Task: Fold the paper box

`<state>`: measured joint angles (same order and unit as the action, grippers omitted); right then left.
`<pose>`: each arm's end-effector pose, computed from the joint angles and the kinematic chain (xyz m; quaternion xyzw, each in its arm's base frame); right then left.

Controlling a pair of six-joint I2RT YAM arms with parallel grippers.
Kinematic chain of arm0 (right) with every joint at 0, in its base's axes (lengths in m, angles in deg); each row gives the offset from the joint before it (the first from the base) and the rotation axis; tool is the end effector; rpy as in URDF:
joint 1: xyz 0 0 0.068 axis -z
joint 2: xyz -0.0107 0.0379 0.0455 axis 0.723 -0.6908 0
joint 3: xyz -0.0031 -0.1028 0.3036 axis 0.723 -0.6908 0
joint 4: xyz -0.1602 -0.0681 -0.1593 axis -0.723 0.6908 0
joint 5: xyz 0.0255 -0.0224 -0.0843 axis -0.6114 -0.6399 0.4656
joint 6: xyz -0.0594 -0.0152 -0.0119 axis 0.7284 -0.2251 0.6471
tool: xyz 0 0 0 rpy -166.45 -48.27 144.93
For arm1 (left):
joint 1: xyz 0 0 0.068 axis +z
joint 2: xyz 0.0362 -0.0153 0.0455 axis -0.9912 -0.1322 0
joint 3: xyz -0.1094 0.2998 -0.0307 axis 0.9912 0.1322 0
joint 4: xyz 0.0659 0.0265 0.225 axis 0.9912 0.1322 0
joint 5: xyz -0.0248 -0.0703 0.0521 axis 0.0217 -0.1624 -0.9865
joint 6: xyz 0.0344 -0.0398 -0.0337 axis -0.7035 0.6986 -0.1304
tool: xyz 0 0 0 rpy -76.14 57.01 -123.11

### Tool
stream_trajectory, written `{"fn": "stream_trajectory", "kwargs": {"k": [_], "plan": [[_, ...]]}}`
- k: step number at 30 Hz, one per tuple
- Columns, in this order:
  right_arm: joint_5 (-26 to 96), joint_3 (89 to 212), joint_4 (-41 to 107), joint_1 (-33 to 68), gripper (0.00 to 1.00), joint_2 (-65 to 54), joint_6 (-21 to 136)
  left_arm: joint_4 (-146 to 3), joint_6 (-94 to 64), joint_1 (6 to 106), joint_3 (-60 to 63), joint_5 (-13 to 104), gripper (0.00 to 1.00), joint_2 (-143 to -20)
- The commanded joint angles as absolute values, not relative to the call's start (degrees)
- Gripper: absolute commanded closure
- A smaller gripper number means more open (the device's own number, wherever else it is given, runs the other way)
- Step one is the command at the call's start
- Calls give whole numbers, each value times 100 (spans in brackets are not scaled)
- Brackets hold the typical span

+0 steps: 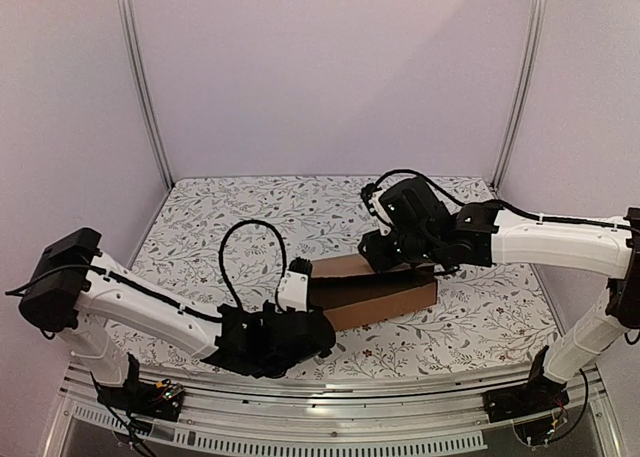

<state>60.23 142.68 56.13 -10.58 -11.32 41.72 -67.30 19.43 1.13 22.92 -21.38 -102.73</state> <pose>0.1854 0.2585 0.3308 -0.2104 0.8823 0.1486 0.3939 0.0882 -0.3069 0.2329 0.0844 0.8302 -0.0702 0.5466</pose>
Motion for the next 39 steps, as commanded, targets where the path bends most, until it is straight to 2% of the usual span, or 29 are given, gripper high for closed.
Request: {"fn": "stream_trajectory", "kwargs": {"k": [1,4,11,17,22,29,35,39], "plan": [[5802,14086,5262,-933,65,-1481,3941,-5977,1682,84,2311,-1367,100,-10602],[5803,14028,5161,-920,66,-1698,3925,-5792,1518,76,2153,-1172,98,-10610],[5794,13834,4915,-908,67,-1969,3837,-4810,1648,29,1945,-809,72,-10508],[5780,13728,4784,-891,68,-2128,3765,-4364,1846,-143,2150,-468,59,-10180],[5780,13562,4678,-893,68,-2235,3662,-4096,1988,-248,2445,-205,52,-9590],[5796,13276,4573,-897,72,-2402,3535,-4317,1152,-110,2483,367,44,-8513],[5759,13094,4613,-896,75,-2372,3580,-5108,435,918,2570,1443,43,-7715],[5807,13122,4795,-894,74,-2084,3655,-5689,217,1715,2520,2233,42,-7696]]}}
